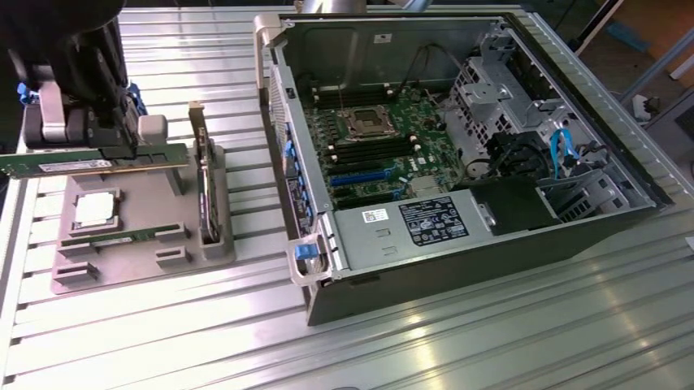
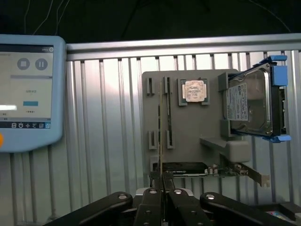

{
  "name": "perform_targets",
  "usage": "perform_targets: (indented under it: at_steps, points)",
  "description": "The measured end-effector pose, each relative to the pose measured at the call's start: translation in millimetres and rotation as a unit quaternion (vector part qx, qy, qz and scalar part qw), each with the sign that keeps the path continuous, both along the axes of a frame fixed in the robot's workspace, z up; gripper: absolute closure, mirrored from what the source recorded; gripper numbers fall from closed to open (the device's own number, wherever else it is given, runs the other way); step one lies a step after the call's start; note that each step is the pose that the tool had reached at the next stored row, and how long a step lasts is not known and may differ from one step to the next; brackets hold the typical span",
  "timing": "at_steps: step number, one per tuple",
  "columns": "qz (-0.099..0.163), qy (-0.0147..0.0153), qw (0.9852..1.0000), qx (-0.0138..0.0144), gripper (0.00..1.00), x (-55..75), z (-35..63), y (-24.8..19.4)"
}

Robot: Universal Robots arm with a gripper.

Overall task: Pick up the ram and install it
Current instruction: 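Pick up the ram and move it above insertion slot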

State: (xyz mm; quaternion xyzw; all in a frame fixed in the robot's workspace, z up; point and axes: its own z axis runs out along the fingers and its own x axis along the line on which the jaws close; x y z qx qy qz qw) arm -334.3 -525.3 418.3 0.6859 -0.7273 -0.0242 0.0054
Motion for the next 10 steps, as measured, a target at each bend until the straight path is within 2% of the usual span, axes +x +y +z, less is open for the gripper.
perform_targets:
  at_steps: [10]
  points:
    - [0.000, 0.0004, 1.0000, 0.0000, 0.88, 21.9, 0.0, 0.0]
